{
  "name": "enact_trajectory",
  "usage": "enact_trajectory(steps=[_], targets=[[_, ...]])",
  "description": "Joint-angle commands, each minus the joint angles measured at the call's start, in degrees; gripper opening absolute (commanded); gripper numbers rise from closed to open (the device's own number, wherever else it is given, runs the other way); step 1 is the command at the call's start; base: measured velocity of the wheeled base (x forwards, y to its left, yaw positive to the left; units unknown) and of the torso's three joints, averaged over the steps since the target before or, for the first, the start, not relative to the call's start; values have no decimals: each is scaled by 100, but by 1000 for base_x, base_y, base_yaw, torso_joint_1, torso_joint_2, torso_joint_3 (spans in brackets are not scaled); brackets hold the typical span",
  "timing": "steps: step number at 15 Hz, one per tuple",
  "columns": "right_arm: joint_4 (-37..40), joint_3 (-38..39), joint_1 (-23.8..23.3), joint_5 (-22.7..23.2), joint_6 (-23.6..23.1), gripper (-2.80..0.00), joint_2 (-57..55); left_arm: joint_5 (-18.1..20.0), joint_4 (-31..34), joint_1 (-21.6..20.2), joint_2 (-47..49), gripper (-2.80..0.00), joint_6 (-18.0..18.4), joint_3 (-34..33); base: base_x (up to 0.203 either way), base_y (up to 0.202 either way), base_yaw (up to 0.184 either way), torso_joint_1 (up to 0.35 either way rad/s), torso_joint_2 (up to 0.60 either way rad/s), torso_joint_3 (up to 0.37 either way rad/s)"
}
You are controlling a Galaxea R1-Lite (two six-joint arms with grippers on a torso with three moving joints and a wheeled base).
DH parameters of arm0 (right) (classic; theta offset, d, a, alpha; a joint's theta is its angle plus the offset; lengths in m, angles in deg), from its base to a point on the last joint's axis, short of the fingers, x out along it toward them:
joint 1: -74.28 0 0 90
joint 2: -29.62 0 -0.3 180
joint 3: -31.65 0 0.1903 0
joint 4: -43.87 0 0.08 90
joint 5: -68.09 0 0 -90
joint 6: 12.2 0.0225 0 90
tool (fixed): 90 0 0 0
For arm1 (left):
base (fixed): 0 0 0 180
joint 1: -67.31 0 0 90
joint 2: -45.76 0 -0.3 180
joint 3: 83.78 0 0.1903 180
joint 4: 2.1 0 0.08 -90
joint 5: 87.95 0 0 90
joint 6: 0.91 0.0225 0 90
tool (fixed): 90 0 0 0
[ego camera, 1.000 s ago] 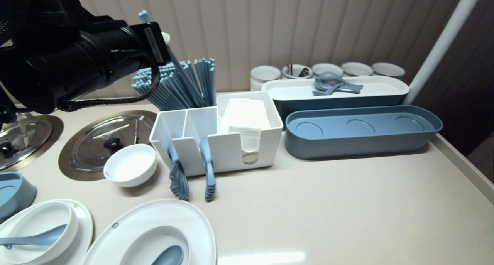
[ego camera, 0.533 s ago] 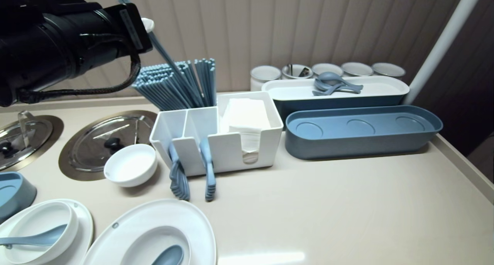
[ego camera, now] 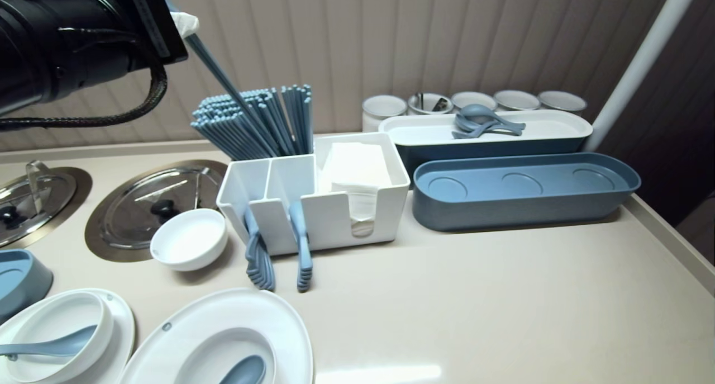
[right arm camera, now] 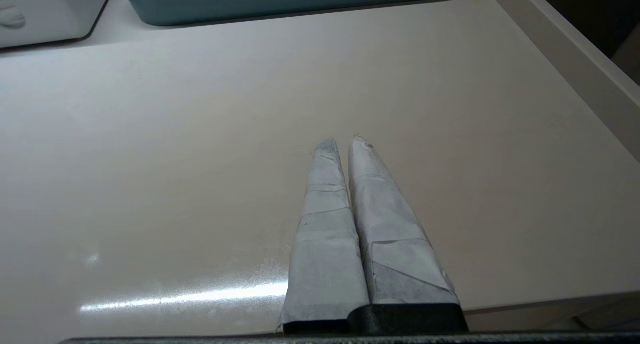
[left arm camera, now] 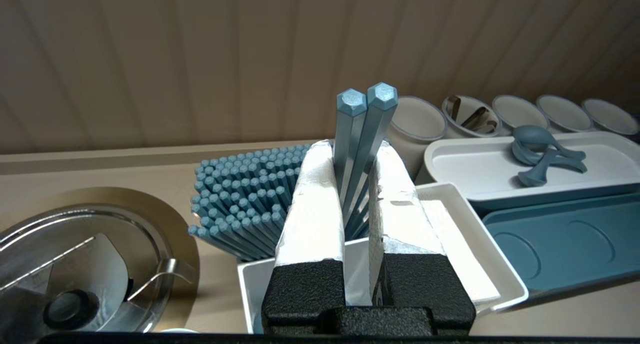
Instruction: Pick the chopsticks and place it on the plate
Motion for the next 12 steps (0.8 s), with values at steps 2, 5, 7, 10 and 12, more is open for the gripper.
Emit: enact_trajectory(steps=[2, 5, 7, 10, 12], targets=[[1, 0, 2, -3, 0, -280, 2, 13, 126, -15, -197, -280, 0, 60, 0, 0, 0, 0, 0, 0], [1, 0, 2, -3, 0, -280, 2, 38, 833, -129, -292, -280, 0, 304, 0, 0, 0, 0, 0, 0], [1, 0, 2, -3, 0, -280, 2, 278, 1354, -282, -344, -280, 20, 385, 0, 0, 0, 0, 0, 0], [1, 0, 2, -3, 0, -280, 2, 712, 1920, -509, -418, -280, 113, 471, 0, 0, 0, 0, 0, 0], [1, 0, 2, -3, 0, -280, 2, 734, 2207, -510, -416, -280, 290, 481, 0, 0, 0, 0, 0, 0]])
